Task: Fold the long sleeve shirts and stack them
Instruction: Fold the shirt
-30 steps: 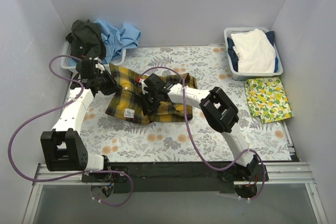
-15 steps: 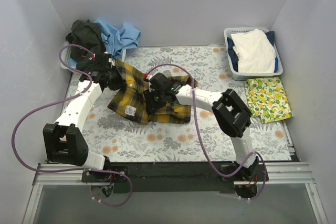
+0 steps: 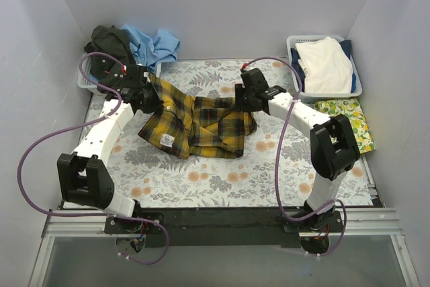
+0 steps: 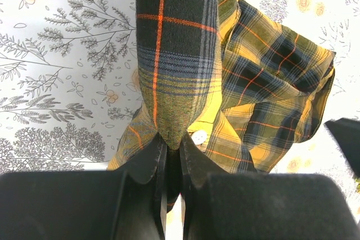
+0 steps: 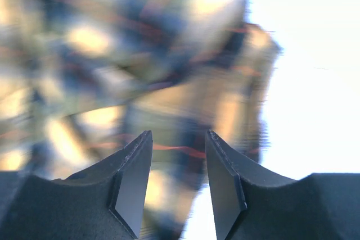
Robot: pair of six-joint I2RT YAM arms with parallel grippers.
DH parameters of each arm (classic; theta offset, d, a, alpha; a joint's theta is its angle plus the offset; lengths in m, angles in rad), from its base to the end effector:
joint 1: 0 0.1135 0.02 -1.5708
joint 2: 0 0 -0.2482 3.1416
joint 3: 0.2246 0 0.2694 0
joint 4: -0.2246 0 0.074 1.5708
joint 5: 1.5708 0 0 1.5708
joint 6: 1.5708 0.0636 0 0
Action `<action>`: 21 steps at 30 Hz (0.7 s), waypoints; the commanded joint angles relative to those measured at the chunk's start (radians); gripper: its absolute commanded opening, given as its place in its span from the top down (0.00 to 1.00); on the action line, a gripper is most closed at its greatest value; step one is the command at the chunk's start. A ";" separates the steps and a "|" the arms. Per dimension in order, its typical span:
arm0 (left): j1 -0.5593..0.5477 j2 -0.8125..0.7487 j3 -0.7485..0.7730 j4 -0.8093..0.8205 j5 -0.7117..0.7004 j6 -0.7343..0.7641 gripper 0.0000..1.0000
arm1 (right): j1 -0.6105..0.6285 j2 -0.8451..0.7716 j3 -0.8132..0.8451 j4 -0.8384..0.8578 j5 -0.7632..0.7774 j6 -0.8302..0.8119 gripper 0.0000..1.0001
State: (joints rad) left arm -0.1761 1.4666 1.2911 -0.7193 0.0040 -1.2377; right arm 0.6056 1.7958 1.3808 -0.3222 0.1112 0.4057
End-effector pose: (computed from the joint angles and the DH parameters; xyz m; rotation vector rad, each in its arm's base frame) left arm 0.3439 -0.0615 0.2662 -1.2981 2.2151 -0.5900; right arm 0.3670 0.2455 0.2122 -0.1756 2.3274 0.3868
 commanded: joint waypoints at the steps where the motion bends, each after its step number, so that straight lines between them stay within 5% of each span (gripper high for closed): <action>1: -0.028 0.009 0.059 0.012 -0.041 -0.002 1.00 | -0.050 0.034 0.014 -0.097 0.094 -0.071 0.49; 17: -0.092 0.054 0.135 -0.029 -0.128 -0.013 1.00 | -0.081 0.117 -0.038 -0.210 0.259 -0.041 0.50; 21: -0.105 0.066 0.157 -0.042 -0.151 -0.012 1.00 | -0.081 0.134 -0.065 -0.212 0.214 -0.042 0.60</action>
State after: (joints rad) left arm -0.2672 1.5326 1.3865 -0.7593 -0.0944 -1.2457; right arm 0.5293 1.9160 1.3357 -0.5095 0.3218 0.3622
